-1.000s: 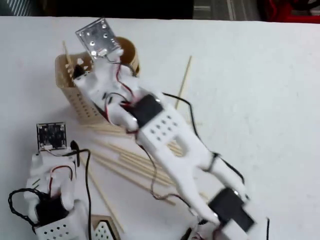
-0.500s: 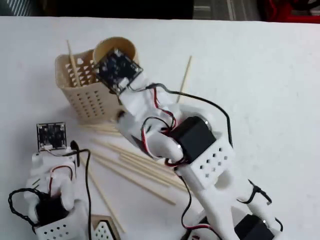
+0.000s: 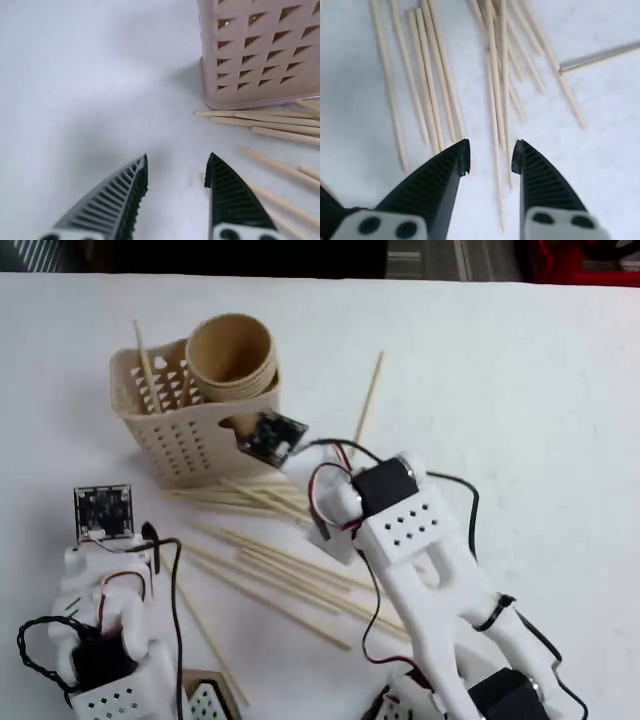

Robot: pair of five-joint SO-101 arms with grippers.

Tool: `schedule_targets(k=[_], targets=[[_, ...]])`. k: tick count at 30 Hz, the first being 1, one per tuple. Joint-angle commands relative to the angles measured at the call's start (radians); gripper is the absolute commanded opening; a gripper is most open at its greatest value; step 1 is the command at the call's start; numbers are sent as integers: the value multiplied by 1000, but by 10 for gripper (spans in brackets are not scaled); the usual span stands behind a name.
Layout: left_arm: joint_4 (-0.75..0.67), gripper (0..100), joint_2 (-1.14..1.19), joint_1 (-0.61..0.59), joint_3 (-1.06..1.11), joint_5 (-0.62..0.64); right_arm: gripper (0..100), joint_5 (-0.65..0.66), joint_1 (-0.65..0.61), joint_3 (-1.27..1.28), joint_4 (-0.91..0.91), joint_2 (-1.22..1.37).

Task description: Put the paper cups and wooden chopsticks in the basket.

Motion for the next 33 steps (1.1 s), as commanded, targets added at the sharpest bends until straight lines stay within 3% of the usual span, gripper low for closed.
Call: schedule_targets(k=[1,10,20,24,33], targets=[[-18,199,-10,-4,-8,-9,149,54,36,163,-183,-33],[-18,199,-10,-4,-8,-9,214,55,33,361,-410,15],[-18,198,-10,-4,-8,-9,109,57,42,361,-598,269],[-18,198,-10,-4,-8,-9,17,61,70,361,-618,278],[-18,198,-10,-4,-8,-9,17,130,154,361,-549,216]])
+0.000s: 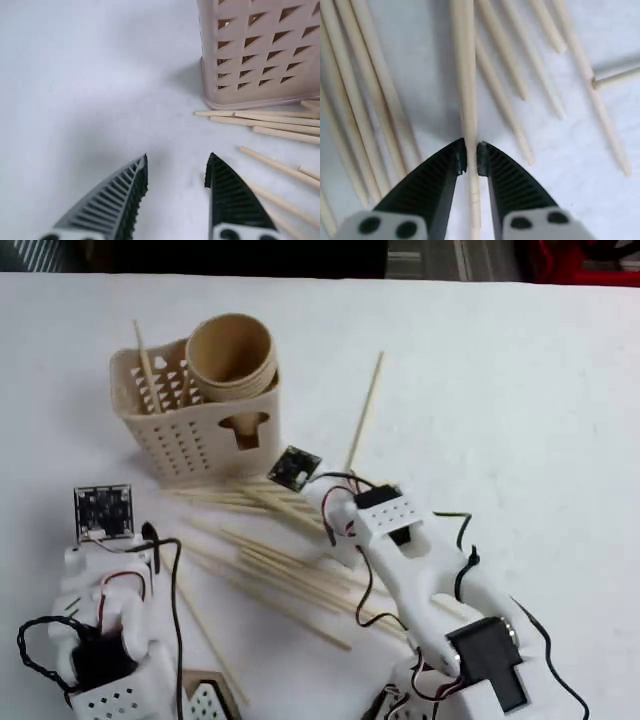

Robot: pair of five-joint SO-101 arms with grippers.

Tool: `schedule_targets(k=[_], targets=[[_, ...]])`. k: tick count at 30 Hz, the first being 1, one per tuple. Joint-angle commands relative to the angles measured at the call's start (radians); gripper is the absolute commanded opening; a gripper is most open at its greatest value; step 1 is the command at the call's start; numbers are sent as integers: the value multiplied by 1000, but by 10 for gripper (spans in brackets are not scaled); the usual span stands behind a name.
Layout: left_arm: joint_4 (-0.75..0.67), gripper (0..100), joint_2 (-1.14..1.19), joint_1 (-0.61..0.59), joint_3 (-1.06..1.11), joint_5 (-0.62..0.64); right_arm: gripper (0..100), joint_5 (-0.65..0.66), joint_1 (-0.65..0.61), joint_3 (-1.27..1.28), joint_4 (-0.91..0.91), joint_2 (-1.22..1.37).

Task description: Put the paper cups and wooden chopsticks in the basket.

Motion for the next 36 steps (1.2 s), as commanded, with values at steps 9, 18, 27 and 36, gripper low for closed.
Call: schedule_targets(k=[9,18,27,36], targets=[[-18,198,-10,-4,-8,-8,17,25,31,-3,306,-467],[-18,198,-10,-4,-8,-8,17,5,-87,-58,530,-878],[-18,199,-10,-4,-8,-8,17,-222,-266,-393,575,-858],[-18,199,-10,-4,-8,-8,17,-471,-325,-628,223,-619]])
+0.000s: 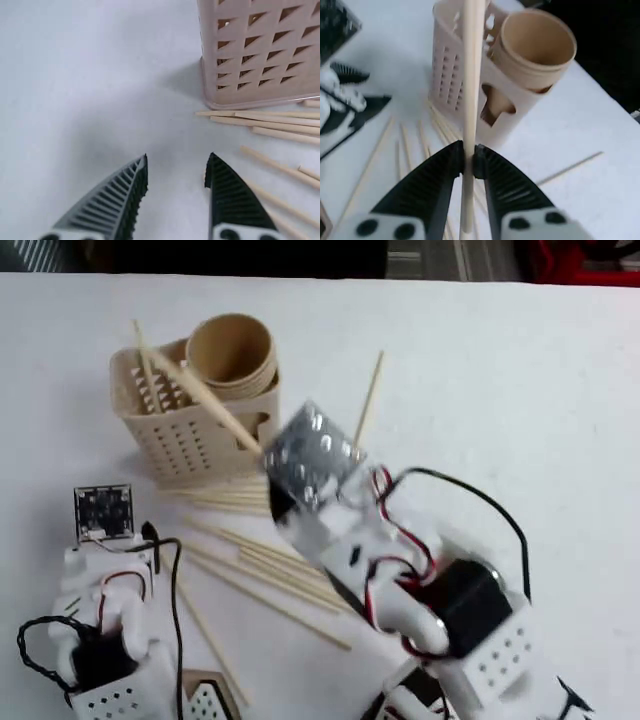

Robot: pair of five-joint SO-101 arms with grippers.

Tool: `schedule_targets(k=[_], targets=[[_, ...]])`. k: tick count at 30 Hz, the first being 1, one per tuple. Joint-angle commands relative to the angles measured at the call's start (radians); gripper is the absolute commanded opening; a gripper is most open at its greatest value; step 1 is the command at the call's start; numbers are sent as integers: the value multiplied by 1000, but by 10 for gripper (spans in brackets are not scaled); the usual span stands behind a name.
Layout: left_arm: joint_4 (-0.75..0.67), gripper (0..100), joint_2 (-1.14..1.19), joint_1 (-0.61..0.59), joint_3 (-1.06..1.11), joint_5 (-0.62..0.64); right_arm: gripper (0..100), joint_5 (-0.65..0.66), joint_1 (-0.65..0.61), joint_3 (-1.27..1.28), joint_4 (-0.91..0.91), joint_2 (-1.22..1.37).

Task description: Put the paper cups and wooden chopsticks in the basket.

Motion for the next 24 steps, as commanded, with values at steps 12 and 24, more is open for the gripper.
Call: schedule_targets(k=[12,24], targets=[[-18,199,-10,-4,-8,-8,17,-258,-12,-92,-898,326],[-18,199,-10,-4,-8,-8,18,-285,-58,-95,-1380,713]])
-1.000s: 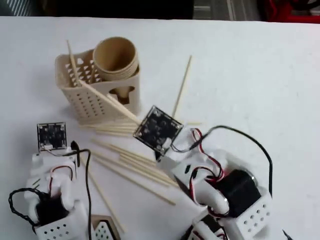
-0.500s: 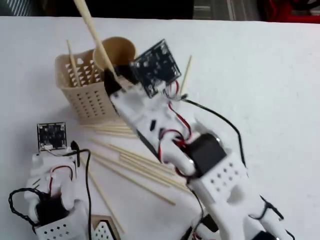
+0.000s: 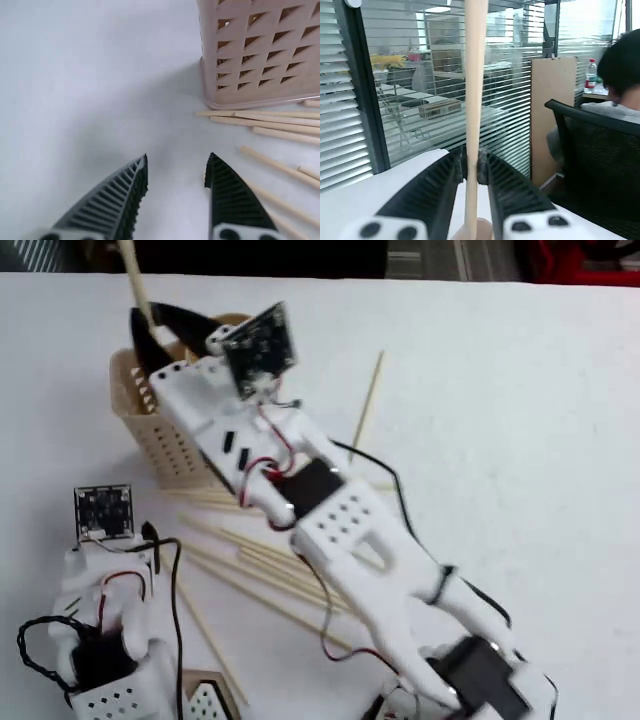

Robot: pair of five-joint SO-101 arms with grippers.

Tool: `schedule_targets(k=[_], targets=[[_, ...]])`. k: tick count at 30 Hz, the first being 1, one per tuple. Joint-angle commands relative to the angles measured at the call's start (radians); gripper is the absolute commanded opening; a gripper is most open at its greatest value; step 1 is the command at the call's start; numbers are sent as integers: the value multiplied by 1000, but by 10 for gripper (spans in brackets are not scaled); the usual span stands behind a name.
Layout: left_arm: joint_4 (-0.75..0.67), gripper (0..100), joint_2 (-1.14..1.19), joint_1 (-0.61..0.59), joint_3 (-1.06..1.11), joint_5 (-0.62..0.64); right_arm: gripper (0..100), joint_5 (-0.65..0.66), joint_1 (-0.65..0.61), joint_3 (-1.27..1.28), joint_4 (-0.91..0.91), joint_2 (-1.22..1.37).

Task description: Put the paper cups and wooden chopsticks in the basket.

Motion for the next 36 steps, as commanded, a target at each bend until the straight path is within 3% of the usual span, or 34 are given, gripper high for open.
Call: schedule_targets(k=[1,7,12,19,24,31,36], targets=[[-18,199,-10,-4,-8,-8,18,-5,-2,-55,-114,87],[-18,199,-10,-4,-8,-8,25,-3,-1,-51,-125,196],[-18,199,-10,-4,-8,-8,170,-3,-5,-71,10,191],[-18,199,-10,-4,-8,-8,117,-5,-1,-69,229,33],[-18,199,-10,-4,-8,-8,88,9,-1,-64,541,-174],[-18,199,-10,-4,-8,-8,87,196,-1,-64,1067,-400],[-18,199,-10,-4,-8,-8,87,222,48,-63,1402,-461]])
